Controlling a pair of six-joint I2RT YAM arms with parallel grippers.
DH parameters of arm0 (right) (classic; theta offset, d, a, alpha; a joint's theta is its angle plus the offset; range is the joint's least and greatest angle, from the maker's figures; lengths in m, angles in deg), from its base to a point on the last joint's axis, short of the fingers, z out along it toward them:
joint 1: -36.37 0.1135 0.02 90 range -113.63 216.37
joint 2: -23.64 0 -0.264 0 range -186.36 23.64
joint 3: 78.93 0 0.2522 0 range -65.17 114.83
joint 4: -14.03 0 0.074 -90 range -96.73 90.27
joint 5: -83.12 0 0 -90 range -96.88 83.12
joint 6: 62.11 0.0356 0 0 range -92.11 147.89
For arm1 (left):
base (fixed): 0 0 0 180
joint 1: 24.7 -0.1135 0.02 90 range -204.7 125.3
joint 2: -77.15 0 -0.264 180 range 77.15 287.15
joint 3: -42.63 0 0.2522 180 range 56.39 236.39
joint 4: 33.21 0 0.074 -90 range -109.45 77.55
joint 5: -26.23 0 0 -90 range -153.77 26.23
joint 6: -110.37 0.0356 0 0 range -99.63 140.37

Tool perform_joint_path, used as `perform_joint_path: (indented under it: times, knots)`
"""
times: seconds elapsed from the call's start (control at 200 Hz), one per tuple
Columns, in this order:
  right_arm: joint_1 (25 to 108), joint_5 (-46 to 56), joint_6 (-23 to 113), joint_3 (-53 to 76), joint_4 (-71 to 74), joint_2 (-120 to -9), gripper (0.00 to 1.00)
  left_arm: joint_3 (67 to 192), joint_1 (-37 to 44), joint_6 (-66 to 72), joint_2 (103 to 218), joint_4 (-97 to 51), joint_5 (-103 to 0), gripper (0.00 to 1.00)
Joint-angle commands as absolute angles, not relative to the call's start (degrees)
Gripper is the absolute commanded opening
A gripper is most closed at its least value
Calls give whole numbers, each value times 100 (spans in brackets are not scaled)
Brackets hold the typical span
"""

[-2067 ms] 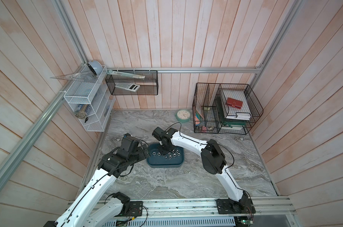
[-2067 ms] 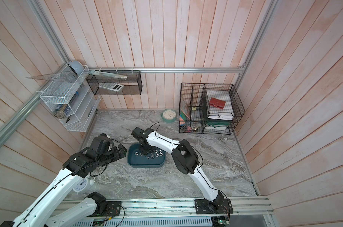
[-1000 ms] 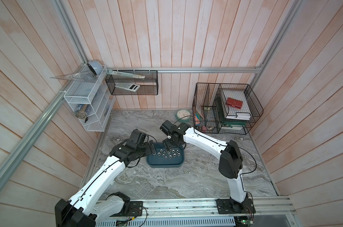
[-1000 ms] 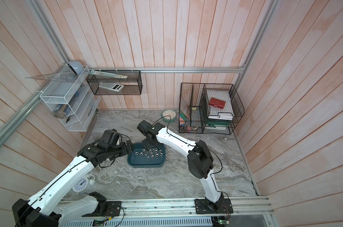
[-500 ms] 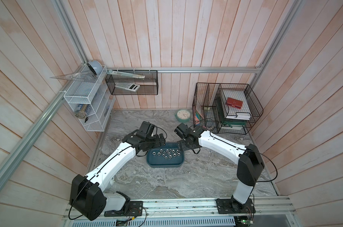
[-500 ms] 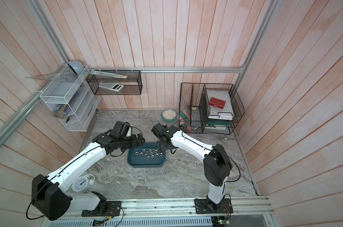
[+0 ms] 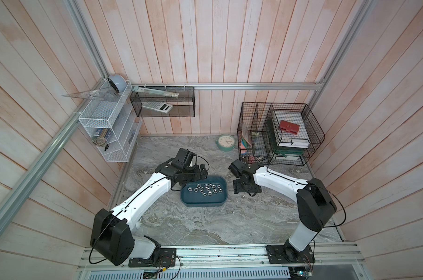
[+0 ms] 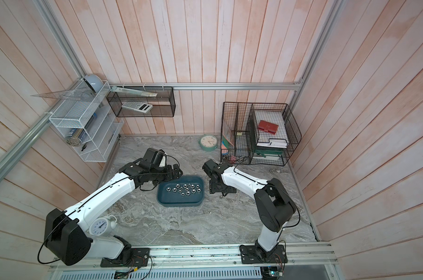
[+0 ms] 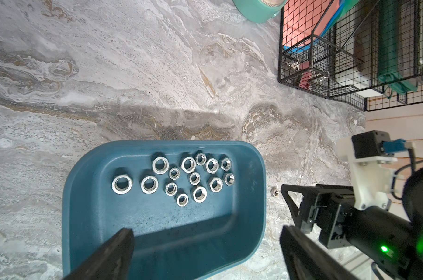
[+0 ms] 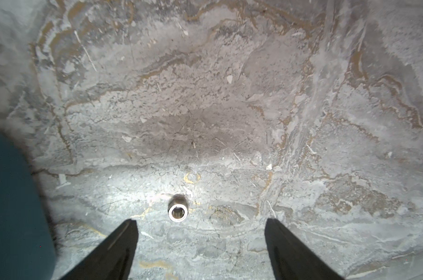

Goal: Put the nuts on the desktop into the storage box
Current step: Pick up the nut from the center of the board.

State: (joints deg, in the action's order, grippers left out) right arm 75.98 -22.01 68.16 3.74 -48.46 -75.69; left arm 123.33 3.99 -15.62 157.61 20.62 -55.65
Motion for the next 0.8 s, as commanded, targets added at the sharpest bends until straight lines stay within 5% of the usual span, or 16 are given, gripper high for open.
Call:
perform_joint_path:
  times: [0.0, 0.385, 0.795]
  knots:
    - [7589, -1997, 6885, 280, -4599, -7720, 80, 12397, 423, -1501, 15634, 2054, -5577, 100]
    - [7581, -1673, 6771, 110, -4386, -7978, 47, 12362, 431, -1496, 15581, 2089, -5617, 100]
    - [7580, -1358, 6692, 3, -4235, -8155, 41, 12317, 423, -1514, 15568, 2075, -5621, 100]
